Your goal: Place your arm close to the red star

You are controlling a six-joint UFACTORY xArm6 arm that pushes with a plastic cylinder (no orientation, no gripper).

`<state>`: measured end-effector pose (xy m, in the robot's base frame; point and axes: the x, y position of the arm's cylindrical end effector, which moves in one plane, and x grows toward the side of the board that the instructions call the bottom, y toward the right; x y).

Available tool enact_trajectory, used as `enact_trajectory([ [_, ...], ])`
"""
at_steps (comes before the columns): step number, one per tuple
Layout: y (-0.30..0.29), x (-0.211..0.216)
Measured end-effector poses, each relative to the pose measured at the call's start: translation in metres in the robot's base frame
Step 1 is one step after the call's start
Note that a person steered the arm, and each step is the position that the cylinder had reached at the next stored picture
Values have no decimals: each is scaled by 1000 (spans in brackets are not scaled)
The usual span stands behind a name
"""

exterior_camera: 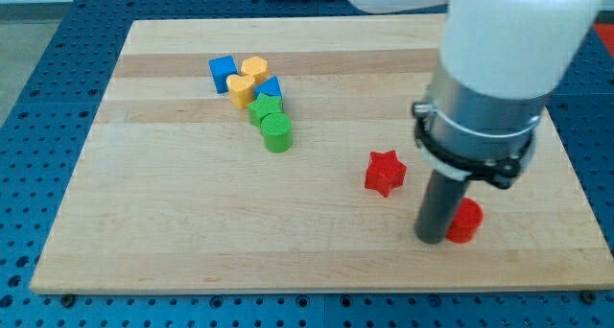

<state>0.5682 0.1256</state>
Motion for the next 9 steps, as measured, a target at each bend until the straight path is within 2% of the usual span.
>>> enact_trajectory([
  [2,20,-1],
  [3,42,-19],
  [4,43,-19],
  [5,14,-18],
  [6,-47,-2],
  [7,-81,4],
  [8,-105,-25],
  [9,-109,-99],
])
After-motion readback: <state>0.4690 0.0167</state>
